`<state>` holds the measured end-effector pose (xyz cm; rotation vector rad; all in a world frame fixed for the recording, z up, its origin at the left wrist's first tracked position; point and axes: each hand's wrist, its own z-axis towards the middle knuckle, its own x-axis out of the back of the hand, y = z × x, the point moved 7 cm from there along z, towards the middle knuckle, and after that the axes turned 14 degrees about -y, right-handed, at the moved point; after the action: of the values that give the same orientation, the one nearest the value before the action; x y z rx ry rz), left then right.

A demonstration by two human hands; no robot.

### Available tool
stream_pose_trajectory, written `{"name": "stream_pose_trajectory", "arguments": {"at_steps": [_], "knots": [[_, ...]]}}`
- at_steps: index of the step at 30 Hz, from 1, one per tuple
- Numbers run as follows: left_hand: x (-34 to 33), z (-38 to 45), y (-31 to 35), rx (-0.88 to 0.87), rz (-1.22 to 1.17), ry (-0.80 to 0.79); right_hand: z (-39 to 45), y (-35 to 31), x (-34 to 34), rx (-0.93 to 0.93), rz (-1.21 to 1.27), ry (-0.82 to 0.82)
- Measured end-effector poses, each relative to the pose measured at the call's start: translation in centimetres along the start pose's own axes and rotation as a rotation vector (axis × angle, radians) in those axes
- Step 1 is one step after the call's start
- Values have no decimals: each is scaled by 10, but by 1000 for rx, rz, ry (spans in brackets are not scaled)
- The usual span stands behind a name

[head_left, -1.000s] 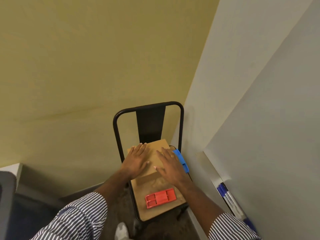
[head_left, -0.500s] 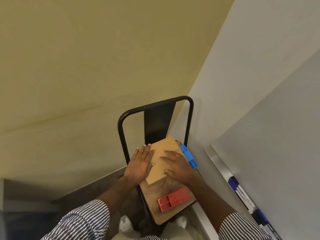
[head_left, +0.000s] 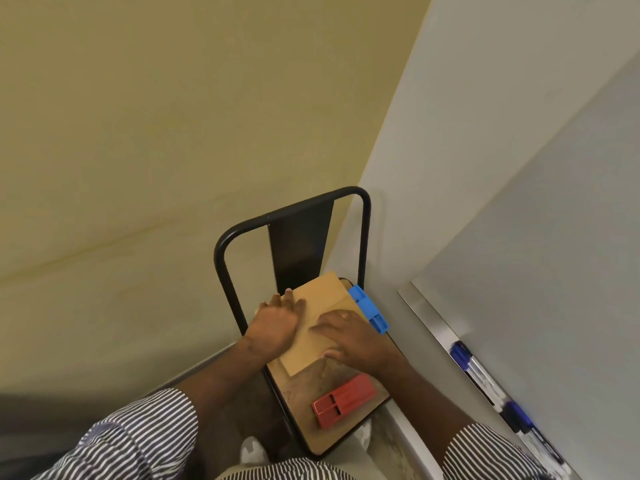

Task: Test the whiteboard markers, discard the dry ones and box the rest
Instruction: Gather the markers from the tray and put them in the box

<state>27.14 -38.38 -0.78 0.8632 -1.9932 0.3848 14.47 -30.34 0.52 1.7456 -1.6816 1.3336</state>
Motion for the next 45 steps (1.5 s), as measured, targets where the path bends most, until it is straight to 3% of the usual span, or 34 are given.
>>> {"name": "stream_pose_trajectory", "arguments": {"at_steps": [9,17,22,27,33,38,41,45], "knots": [[14,-4,5,-98,108,-17,0,-1,-1,-19,-55,0],[65,-17,-34,-125,-32,170,10,-7,8,13,-132,9],[79,-13,-45,-144,215,197,23,-17,17,11,-315,-89],[79,-16,-41,-149,335,198,2,-32,26,102,-453,123],[72,-22,-40,-170,342,276,-72,-42,-17,174,-323,238],[58,-31,-31,-131,324,325,-88,-22,-70,127,-212,146],[40,-48,-10,-323,344,362,-80,-16,-48,84,-56,290],[23,-60,21,-479,420,273,-61,-1,2,-169,168,460]]}}
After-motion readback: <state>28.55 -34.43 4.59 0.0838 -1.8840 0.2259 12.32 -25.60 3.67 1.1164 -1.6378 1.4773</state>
